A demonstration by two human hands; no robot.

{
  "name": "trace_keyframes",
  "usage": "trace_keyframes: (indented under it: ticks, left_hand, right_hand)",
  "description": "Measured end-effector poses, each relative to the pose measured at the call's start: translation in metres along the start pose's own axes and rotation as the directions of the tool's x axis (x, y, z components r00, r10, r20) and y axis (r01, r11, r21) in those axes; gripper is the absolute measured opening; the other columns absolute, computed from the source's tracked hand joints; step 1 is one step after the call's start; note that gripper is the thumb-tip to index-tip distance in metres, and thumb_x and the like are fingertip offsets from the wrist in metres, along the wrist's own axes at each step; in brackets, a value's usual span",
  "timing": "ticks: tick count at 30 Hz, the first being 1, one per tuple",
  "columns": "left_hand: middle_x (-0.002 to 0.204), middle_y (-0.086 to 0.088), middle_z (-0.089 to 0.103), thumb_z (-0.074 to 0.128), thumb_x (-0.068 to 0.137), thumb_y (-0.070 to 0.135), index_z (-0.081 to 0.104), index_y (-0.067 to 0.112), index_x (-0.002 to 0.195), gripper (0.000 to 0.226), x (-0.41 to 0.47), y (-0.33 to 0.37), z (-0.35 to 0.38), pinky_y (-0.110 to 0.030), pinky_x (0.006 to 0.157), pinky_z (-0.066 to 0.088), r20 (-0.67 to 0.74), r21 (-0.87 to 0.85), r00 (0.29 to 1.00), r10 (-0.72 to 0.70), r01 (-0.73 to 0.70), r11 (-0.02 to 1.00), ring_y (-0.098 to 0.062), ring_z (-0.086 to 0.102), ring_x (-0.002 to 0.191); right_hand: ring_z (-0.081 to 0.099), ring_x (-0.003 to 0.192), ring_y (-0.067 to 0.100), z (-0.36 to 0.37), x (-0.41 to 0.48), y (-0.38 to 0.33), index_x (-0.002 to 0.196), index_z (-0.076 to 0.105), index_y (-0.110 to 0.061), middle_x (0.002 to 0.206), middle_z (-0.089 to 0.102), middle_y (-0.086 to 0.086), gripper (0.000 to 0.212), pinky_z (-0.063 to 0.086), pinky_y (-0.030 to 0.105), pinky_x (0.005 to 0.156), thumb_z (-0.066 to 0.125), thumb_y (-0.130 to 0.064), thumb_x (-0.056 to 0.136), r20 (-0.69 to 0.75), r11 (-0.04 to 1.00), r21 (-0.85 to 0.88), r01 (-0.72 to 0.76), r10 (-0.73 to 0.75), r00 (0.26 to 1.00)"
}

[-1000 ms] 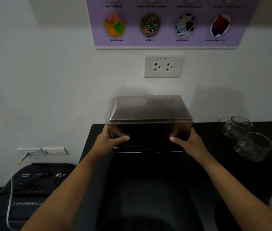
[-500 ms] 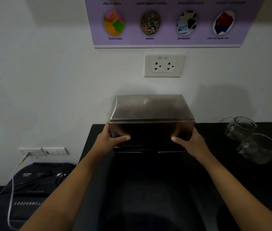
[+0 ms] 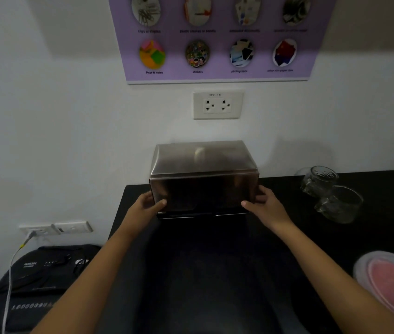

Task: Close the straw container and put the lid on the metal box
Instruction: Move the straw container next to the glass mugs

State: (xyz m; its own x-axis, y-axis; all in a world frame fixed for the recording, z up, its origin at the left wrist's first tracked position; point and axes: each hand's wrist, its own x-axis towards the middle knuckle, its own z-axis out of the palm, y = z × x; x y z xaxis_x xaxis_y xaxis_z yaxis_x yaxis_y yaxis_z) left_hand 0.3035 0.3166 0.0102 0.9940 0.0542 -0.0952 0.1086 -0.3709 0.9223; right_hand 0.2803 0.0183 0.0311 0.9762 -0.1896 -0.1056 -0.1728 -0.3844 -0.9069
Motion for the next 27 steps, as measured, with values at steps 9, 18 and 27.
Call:
trace_keyframes:
  ticks: [9,18,27]
  left_hand:
    - [0.111,-0.004,0.063,0.064,0.082,0.027,0.057,0.020,0.115,0.035,-0.079,-0.012,-0.001,-0.031,0.092,0.044,0.177,0.097,0.984,-0.016,-0.001,0.995,-0.018,0.058,0.103]
    - [0.100,0.001,0.065,0.063,0.082,0.026,0.059,0.029,0.105,0.024,-0.098,0.026,0.067,-0.037,0.095,0.045,0.422,0.045,0.900,0.108,-0.140,0.989,-0.018,0.059,0.102]
    - [0.106,0.007,0.064,0.066,0.079,0.026,0.059,0.033,0.105,0.028,-0.124,0.053,0.157,-0.032,0.098,0.043,0.613,0.027,0.775,0.151,-0.211,0.977,-0.010,0.058,0.106]
  right_hand:
    - [0.052,0.110,0.023,-0.031,-0.086,0.004,0.129,0.041,-0.016,0.124,0.052,0.012,0.056,0.041,0.029,0.085,0.065,-0.022,0.079,-0.008,0.993,-0.118,-0.011,0.011,1.000]
    - [0.059,0.090,0.012,-0.114,-0.171,-0.001,0.114,0.053,-0.023,0.105,0.058,0.000,0.042,0.047,0.023,0.074,0.068,-0.013,0.075,-0.277,0.990,-0.015,0.142,-0.141,0.951]
    - [0.057,0.092,0.014,-0.201,-0.240,0.067,0.119,0.051,-0.018,0.108,0.057,0.005,0.050,0.044,0.020,0.070,0.069,-0.010,0.074,-0.492,0.996,-0.024,-0.081,0.059,0.869]
